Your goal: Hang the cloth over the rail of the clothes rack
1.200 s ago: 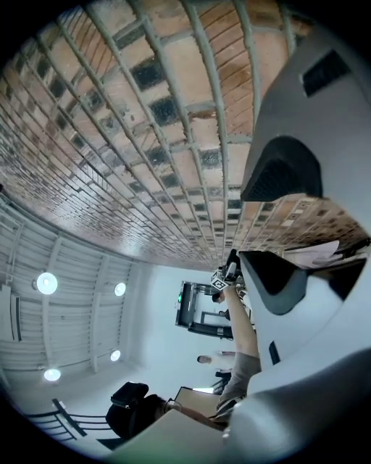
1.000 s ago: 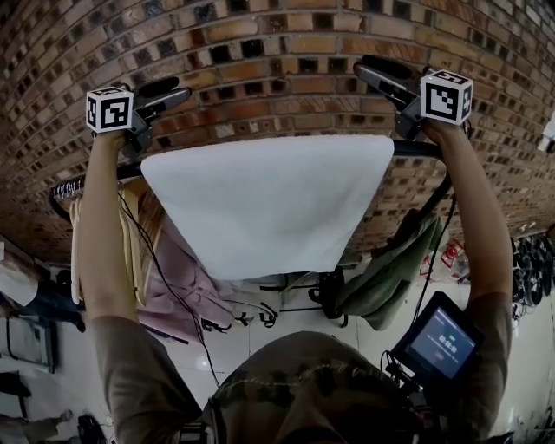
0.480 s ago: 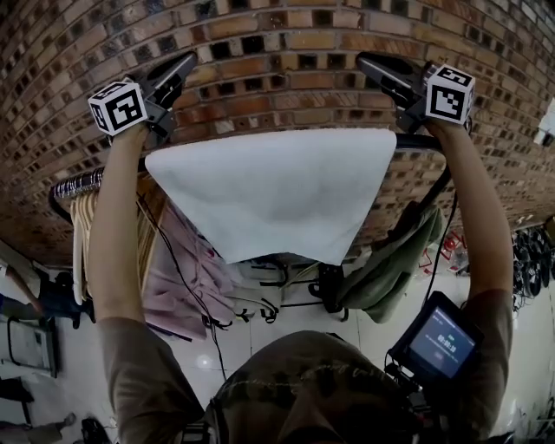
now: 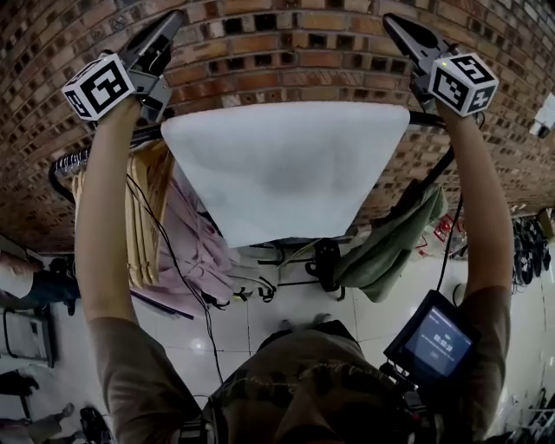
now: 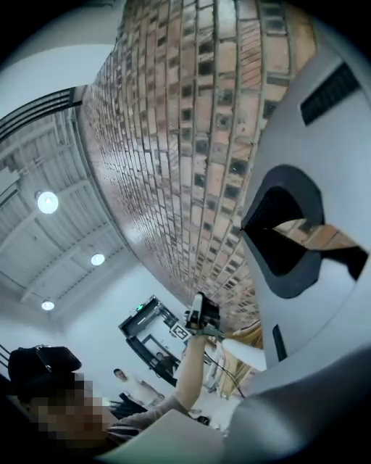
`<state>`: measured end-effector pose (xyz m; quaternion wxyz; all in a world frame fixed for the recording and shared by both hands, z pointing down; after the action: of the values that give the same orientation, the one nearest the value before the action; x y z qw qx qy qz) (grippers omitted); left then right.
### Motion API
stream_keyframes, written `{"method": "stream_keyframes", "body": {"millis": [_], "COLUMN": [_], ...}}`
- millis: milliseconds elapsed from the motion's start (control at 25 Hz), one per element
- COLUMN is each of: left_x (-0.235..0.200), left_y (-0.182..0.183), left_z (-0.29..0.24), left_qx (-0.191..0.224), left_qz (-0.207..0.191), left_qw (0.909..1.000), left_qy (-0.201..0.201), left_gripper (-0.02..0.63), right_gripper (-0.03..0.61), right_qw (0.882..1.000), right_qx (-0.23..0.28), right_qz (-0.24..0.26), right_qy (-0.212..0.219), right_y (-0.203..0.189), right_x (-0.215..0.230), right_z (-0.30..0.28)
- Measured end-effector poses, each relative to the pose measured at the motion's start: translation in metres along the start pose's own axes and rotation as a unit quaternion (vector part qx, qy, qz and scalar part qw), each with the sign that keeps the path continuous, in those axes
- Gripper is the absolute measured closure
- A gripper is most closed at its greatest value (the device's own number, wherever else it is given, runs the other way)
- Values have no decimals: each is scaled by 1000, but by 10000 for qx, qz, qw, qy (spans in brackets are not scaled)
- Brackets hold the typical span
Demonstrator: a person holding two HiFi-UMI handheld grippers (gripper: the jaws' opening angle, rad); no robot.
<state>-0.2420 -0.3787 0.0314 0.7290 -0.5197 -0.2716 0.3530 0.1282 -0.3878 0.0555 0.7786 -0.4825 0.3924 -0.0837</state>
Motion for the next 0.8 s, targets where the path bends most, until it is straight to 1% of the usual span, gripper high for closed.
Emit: {"method": "stream_keyframes", "body": {"millis": [40, 120, 200, 240, 320, 400, 520, 680, 800], "left_x": [9, 30, 55, 69, 98, 127, 177, 246, 297], "left_y": [4, 9, 9, 7, 0, -14, -44, -92, -127], "left_z": [4, 11, 20, 25, 41, 64, 103, 152, 190], "left_qx": [-12, -46, -159, -230, -347, -437, -564, -759, -895], "left_qz": [-42, -271, -534, -605, -568, -321, 88, 294, 605], "left_qw": [10000, 9996, 9984, 9978, 9974, 9978, 9966, 9918, 9874], "left_qy": [-22, 14, 105, 163, 266, 379, 599, 984, 1158], "left_gripper": [611, 611, 611, 611, 611, 611, 611, 611, 611], "right_gripper": [574, 574, 574, 574, 574, 574, 574, 574, 574], "right_qw": [9999, 9974, 9900, 9850, 9769, 9738, 9726, 9741, 9728], "right_qx": [87, 362, 566, 621, 663, 597, 339, -75, -226], "right_qz": [-97, -608, -1290, -1609, -2013, -2152, -2228, -2090, -2054], "right_qy": [-106, -158, -41, 56, 274, 436, 567, 853, 1049], "right_y": [13, 40, 56, 59, 63, 62, 47, 30, 25], "right_x": [3, 5, -4, -13, -36, -63, -101, -156, -203], "right_z": [6, 21, 40, 51, 76, 103, 149, 208, 247]}}
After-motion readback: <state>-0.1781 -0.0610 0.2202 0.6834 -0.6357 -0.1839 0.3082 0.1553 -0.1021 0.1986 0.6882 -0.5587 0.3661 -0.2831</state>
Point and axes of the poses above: the fingertips, and each gripper's own axes: z backward along the fingers, x to its right, y out of its top, the point moved 4 cm from there along z, backward along the fingers, and after that the axes turned 6 degrees about z, right-handed, at the moved point
